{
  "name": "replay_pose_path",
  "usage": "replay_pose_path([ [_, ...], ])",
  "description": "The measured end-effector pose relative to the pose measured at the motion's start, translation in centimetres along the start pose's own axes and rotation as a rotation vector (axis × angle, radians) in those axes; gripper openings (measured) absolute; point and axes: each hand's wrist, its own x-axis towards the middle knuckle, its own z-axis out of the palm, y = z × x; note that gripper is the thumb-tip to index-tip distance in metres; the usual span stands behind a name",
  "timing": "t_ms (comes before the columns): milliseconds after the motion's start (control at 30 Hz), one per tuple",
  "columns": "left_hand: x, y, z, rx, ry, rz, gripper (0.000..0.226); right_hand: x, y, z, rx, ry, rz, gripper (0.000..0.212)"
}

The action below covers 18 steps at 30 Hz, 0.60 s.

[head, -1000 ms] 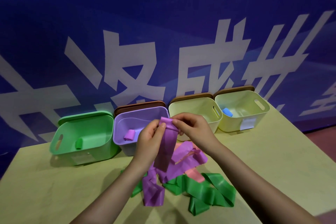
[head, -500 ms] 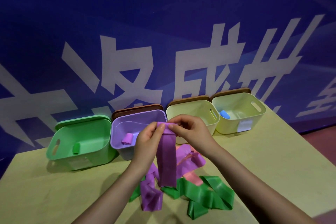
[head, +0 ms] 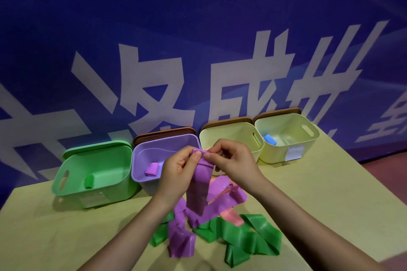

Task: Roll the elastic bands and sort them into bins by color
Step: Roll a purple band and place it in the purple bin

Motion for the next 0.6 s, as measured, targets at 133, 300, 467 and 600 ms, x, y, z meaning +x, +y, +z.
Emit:
replay_pose_path([
  [133,-0.16,0.17,0.14,-0.356,0.053,-0.283,0.017,0.25,0.0,0.49,0.081,0.023,0.051,0.02],
  [300,-0.45,-0.08,0.13,-0.386,0.023,-0.327,0.016,0.25,0.21,0.38,0.108,0.049,-0.002,0.013],
  [467,0.01,-0.29,0.29,-0.377,0.087,-0.306,0.019,0.17,0.01,0.49,0.174,-0.014,0.065,0.003],
  [600,0.08,-0.45,0.89,-0.369,0.082,-0.32,0.021,0.23,0.58,0.26,0.067,0.004,0.06,0.023],
])
